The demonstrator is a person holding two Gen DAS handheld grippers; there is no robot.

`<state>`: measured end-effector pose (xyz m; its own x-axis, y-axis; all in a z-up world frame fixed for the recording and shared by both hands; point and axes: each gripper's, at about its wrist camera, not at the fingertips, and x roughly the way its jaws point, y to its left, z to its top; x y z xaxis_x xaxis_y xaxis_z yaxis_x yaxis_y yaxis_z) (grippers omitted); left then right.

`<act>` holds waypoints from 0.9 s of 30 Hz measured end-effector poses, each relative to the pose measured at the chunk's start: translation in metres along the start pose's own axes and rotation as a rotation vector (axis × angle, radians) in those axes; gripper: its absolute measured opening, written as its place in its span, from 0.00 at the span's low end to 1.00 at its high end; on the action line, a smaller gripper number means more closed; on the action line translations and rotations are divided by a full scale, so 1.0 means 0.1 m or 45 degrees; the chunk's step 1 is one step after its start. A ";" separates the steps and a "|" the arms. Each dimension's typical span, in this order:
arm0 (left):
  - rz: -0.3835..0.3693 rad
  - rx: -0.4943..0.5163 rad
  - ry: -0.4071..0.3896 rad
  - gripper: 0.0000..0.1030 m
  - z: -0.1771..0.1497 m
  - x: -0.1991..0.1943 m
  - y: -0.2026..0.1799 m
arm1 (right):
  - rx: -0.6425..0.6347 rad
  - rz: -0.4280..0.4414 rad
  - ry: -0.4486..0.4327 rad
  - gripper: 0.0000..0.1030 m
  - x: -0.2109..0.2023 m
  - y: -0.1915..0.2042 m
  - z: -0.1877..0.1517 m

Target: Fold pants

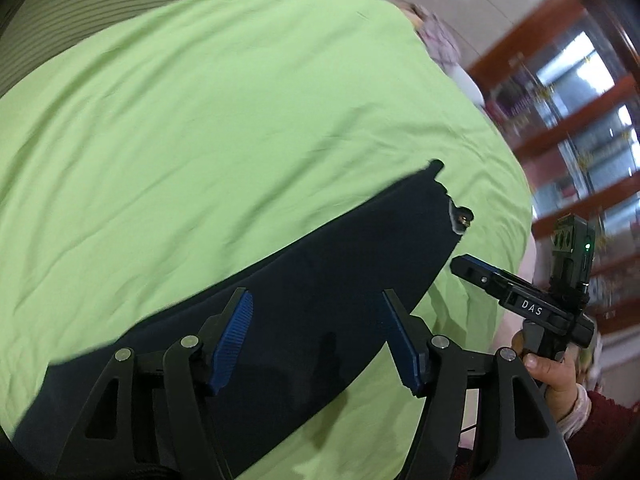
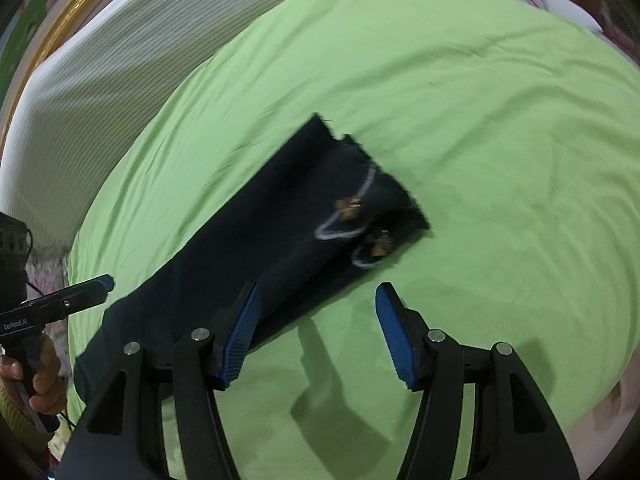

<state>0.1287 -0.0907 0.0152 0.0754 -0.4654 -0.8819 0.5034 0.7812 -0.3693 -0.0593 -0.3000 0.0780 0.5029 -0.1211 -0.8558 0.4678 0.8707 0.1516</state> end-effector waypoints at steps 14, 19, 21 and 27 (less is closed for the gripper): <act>-0.159 0.079 0.215 0.64 0.71 0.73 -0.33 | 0.265 0.229 -0.029 0.34 0.20 -0.45 0.10; -0.198 0.129 0.301 0.64 0.94 1.07 -0.55 | 0.322 0.282 -0.052 0.12 0.15 -0.66 0.04; -0.213 0.174 0.334 0.64 1.01 1.20 -0.66 | 0.321 0.302 -0.051 0.11 0.13 -0.69 0.01; -0.181 0.258 0.382 0.64 1.10 1.51 -0.84 | 0.307 0.329 -0.042 0.11 0.15 -0.71 0.01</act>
<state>0.1930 -0.2721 -0.0542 -0.2470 -0.3974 -0.8838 0.6529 0.6057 -0.4549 -0.0846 -0.3639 0.0546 0.6486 0.0696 -0.7579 0.4782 0.7375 0.4769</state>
